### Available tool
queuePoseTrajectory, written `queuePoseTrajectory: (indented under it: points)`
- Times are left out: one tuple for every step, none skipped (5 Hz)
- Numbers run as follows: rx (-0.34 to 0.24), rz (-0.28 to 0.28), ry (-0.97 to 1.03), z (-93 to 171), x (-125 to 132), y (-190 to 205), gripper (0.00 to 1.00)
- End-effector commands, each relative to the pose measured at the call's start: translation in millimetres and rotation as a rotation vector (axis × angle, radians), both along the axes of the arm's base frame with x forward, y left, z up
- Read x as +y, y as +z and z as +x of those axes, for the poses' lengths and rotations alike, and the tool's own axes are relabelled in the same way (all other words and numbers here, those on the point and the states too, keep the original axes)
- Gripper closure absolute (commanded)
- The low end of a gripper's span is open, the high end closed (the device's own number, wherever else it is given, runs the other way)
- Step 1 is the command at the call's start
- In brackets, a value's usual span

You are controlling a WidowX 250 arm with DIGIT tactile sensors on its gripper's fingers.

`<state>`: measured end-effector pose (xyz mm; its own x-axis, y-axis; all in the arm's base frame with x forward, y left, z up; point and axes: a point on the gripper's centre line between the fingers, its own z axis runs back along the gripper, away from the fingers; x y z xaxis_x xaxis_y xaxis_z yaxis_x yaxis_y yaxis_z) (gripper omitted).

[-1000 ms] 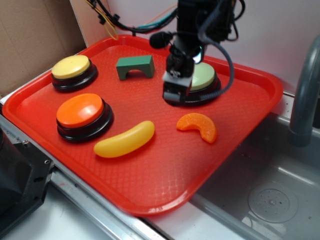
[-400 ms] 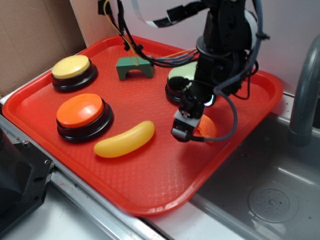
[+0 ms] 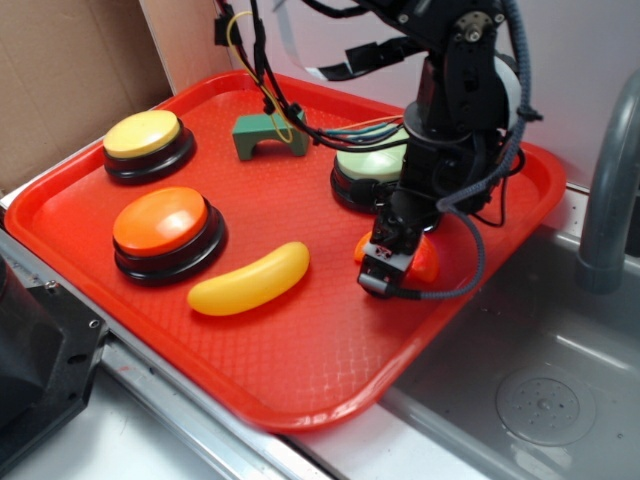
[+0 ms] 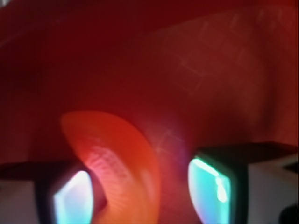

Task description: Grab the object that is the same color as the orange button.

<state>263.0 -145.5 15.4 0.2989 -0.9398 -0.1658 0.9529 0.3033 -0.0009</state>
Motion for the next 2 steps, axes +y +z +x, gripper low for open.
queuePoseTrajectory:
  points:
    - [-0.009,-0.061,0.026,-19.4,-2.4,1.5,1.0]
    - [-0.029,-0.043,0.113,-24.0,-0.2,6.1,1.0]
